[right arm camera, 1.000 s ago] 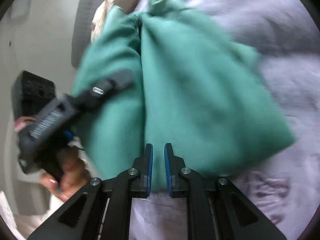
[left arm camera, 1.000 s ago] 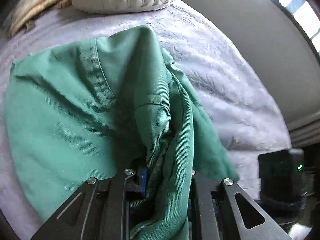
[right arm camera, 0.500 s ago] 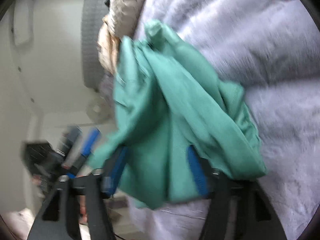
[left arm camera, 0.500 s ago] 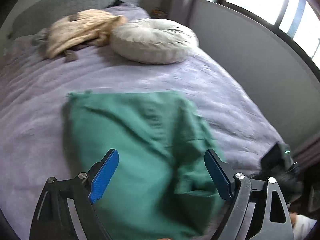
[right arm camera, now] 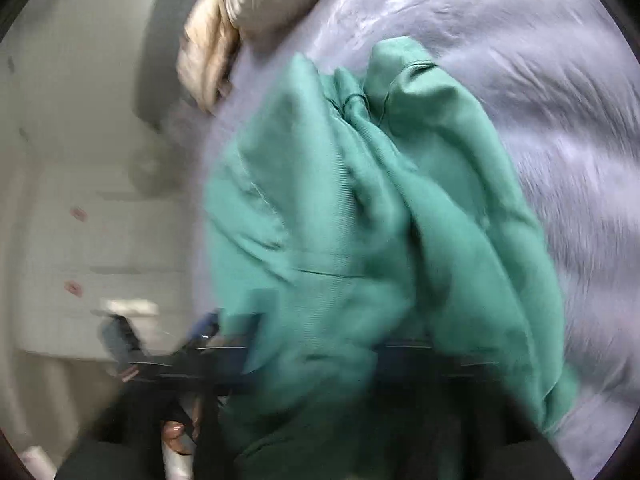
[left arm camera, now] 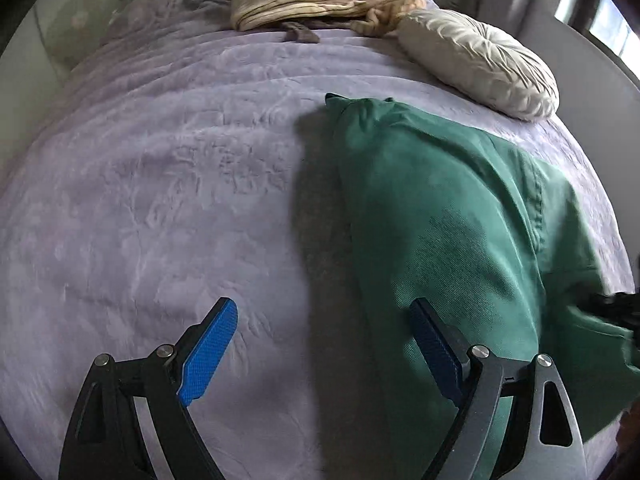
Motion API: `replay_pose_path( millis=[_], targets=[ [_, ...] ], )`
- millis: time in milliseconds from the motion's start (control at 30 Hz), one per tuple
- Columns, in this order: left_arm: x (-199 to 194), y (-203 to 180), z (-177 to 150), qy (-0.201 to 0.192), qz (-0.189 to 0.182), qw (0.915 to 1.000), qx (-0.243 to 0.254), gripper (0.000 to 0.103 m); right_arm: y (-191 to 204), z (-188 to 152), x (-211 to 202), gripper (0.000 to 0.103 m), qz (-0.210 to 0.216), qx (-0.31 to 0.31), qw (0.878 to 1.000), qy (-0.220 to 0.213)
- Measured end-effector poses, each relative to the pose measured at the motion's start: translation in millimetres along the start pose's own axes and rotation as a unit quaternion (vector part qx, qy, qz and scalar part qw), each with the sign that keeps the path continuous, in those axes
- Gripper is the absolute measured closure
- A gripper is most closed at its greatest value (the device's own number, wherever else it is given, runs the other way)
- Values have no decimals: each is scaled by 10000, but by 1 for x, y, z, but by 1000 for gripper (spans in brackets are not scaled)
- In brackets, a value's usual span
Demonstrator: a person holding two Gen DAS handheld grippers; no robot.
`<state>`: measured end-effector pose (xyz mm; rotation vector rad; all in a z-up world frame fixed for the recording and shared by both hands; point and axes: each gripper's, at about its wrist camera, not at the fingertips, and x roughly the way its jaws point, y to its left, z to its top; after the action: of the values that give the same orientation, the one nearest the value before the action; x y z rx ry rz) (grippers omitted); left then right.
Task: Fold large clothes
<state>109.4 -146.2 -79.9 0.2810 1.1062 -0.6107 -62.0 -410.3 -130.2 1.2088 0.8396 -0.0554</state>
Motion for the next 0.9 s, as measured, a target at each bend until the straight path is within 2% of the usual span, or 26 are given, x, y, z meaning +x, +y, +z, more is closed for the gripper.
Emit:
replay_pose_path(
  millis=[100,167,233,300,367,400,467,500,533,567,700,767,800,833,867,900],
  targets=[
    [-6,-13,0,-62,-142,9998,113,15,17,-4,-37,96,56,-516,9972,-537],
    [-6,-27,0,-133,-240,9991,337,15,5,-8,-56,96,-13,-437,9964,-720],
    [-1,-42,-2,-176,-386,9976,546,14,-17,-4,-61,96,-209,-210,9971,-704],
    [9,-50,-7,-145,-382,9969,675,13,-54,-5,-51,96,-552,203,9970,-504],
    [11,-48,-7,-112,-311,9978,577,9,-77,-12,-50,94,-407,561,9967,-428],
    [9,-44,-6,-73,-364,9979,523,9,-83,-15,-56,89,-244,758,9955,-517],
    [5,-40,-5,21,-351,9979,549,9,-82,-22,-69,79,-276,768,9944,-669],
    [1,-38,-4,45,-332,9977,595,9,-77,-29,-79,64,-378,637,9946,-731],
    [-5,-38,-4,38,-295,9974,658,9,-68,-35,-89,44,-541,427,9943,-819],
    [-12,-38,-7,10,-278,9970,726,9,-58,-42,-97,37,-624,192,9938,-901],
    [-34,-43,-12,-42,-552,9943,914,9,0,-50,-125,35,-600,-670,9915,-945],
    [-40,-52,-21,3,-733,9919,1041,9,15,-58,-120,38,-819,-933,9897,-713],
    [-40,-56,-26,48,-770,9908,1114,9,19,-58,-111,56,-979,-1010,9882,-599],
    [-38,-59,-36,118,-762,9896,1215,9,17,-64,-103,91,-1210,-1067,9860,-430],
    [-34,-61,-46,217,-712,9886,1312,9,16,-69,-97,98,-1350,-1039,9848,-345],
    [-29,-61,-56,324,-668,9875,1388,9,5,-77,-92,98,-1594,-902,9826,-318]
  ],
)
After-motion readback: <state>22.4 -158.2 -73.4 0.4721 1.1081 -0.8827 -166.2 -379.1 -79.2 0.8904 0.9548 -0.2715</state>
